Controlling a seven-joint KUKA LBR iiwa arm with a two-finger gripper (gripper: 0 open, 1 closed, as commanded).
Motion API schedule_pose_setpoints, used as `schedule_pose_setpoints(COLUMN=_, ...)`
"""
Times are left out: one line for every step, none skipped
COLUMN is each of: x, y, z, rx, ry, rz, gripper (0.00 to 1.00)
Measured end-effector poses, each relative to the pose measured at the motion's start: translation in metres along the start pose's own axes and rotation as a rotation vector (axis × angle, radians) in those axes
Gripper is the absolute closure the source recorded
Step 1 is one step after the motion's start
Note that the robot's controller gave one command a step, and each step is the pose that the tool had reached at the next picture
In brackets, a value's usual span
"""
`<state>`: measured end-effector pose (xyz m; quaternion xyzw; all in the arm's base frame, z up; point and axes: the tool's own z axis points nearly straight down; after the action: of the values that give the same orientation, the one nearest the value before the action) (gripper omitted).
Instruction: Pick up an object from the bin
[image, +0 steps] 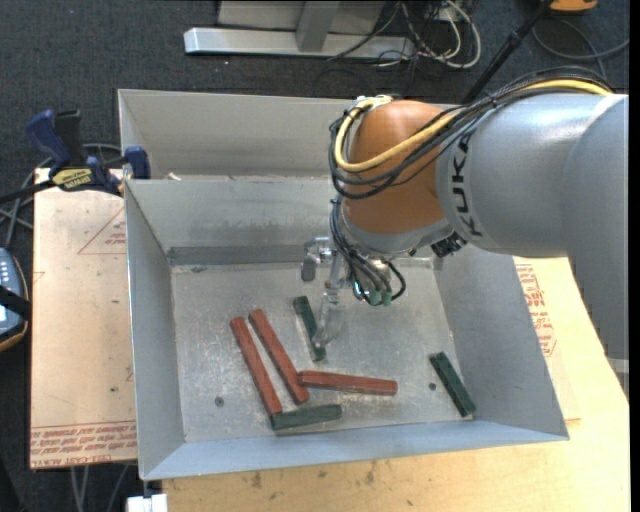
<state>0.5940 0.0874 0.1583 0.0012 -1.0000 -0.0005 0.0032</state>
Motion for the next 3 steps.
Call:
schedule_pose_setpoints(x=-0.002, y=0.0, z=-0.005, rx=0.0, ry=-0.007, rz=0.002, gripper=0.0)
schedule_pose_setpoints(x=0.057, y=-0.007, z=0.043, rx=0.0, ry=-0.009, rz=-0.085, gripper=0.0)
schedule_pose_setpoints(x=0.061, y=-0.029, z=0.089, rx=-0.003, ry=-0.008, rz=-0.079, gripper=0.0)
